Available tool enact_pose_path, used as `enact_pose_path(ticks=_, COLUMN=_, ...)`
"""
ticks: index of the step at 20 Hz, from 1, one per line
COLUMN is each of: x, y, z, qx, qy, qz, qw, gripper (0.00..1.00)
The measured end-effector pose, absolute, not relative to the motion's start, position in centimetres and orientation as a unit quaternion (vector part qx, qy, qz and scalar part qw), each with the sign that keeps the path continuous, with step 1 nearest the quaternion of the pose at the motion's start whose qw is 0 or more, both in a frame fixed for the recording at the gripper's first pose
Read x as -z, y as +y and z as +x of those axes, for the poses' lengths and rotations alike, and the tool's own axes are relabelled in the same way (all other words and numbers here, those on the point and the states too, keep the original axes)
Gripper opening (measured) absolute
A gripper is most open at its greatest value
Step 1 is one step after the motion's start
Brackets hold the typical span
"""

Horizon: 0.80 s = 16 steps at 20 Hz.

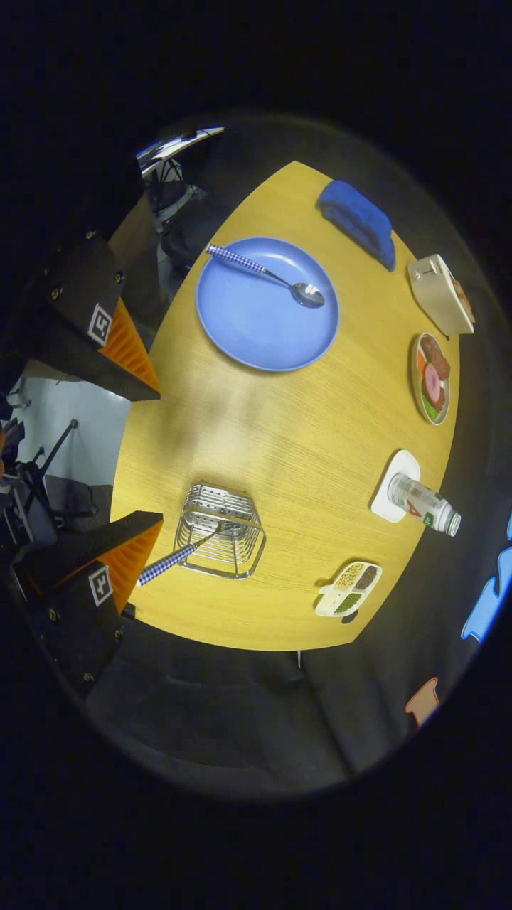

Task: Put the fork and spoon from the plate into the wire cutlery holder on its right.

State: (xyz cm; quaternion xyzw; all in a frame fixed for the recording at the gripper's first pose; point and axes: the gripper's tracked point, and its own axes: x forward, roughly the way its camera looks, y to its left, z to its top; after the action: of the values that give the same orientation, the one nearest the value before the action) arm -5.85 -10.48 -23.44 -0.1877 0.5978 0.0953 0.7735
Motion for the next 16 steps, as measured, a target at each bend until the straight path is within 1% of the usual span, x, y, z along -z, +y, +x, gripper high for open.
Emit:
enact_pose_path(ticks=4, x=24.0, y=-5.9, z=-5.4, qx=-0.118, qy=0.57, qz=-0.171, qw=0.795, gripper=0.96)
enact_pose_path(ticks=8, x=25.9, y=-1.3, z=-5.9, qx=-0.154, qy=0.578, qz=-0.168, qw=0.783, gripper=0.96)
enact_pose_path(ticks=16, x=26.9, y=5.6, z=-6.4, qx=-0.183, qy=0.562, qz=-0.154, qw=0.792, gripper=0.96)
